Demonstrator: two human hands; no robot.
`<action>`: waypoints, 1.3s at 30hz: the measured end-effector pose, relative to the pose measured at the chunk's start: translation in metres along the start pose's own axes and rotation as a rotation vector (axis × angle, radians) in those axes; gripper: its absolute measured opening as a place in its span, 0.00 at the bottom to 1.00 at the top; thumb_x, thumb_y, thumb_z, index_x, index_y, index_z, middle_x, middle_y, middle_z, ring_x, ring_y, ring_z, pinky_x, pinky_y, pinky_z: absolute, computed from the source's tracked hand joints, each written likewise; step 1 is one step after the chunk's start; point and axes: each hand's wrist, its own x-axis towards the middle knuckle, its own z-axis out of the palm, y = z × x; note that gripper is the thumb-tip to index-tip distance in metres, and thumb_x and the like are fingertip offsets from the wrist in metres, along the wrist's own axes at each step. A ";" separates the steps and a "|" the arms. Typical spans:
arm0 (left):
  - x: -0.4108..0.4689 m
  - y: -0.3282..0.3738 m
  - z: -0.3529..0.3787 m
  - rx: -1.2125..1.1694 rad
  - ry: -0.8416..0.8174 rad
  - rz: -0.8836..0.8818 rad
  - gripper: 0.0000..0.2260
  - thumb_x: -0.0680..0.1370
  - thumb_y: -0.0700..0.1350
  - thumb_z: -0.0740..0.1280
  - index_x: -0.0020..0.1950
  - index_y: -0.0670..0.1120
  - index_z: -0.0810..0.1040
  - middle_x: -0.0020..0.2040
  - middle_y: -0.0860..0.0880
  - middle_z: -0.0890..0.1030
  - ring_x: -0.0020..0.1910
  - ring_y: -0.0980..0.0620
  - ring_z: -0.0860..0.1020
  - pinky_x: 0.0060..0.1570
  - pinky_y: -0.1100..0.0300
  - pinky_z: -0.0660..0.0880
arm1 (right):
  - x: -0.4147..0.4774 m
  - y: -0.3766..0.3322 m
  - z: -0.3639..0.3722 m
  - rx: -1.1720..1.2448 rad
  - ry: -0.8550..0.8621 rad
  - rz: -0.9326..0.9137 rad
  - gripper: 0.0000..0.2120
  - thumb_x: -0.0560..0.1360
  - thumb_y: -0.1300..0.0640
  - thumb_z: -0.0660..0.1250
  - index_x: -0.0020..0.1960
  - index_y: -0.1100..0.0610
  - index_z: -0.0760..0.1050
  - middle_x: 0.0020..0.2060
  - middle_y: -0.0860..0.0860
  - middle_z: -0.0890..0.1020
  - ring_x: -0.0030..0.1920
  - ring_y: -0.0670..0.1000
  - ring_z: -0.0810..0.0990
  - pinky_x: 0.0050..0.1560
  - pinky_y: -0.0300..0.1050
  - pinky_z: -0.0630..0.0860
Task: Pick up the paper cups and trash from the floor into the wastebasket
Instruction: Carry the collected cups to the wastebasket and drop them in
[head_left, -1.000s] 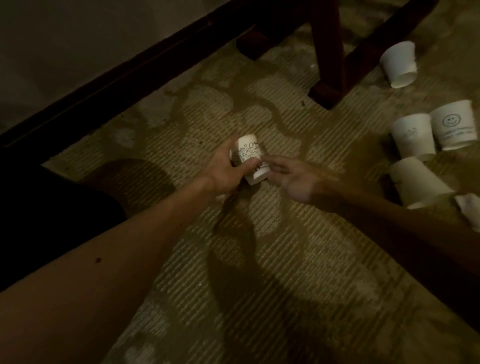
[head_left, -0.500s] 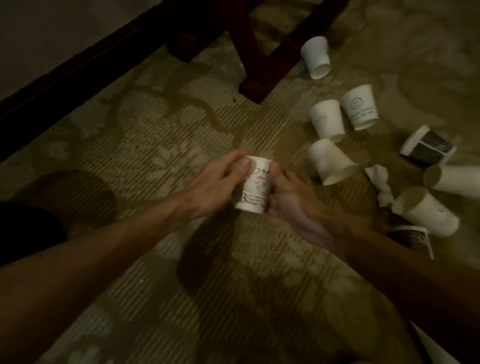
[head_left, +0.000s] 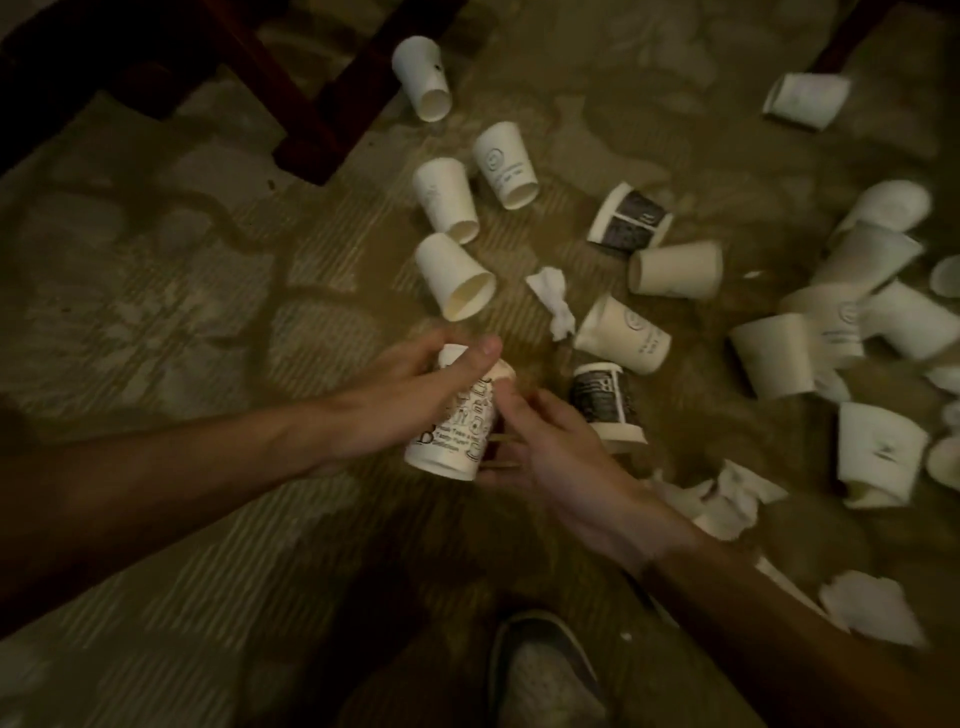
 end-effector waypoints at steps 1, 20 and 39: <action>0.000 -0.001 0.008 -0.040 0.002 -0.048 0.22 0.66 0.72 0.62 0.51 0.61 0.79 0.43 0.61 0.85 0.40 0.62 0.84 0.30 0.71 0.75 | -0.003 0.003 -0.007 -0.014 0.020 0.011 0.17 0.79 0.46 0.64 0.62 0.57 0.73 0.55 0.55 0.84 0.54 0.57 0.84 0.53 0.53 0.82; 0.018 -0.017 0.031 0.148 -0.126 -0.238 0.28 0.53 0.62 0.79 0.48 0.51 0.83 0.41 0.55 0.86 0.39 0.59 0.84 0.34 0.63 0.80 | 0.039 0.012 -0.123 -0.866 0.434 -0.127 0.39 0.70 0.37 0.72 0.71 0.56 0.63 0.64 0.51 0.75 0.58 0.50 0.76 0.51 0.45 0.72; 0.017 0.002 0.006 0.641 -0.440 0.041 0.35 0.49 0.73 0.73 0.56 0.77 0.70 0.78 0.62 0.51 0.77 0.59 0.51 0.71 0.56 0.55 | 0.023 -0.026 -0.101 -0.498 -0.141 -0.164 0.27 0.58 0.53 0.79 0.56 0.44 0.79 0.51 0.46 0.85 0.51 0.47 0.84 0.42 0.41 0.81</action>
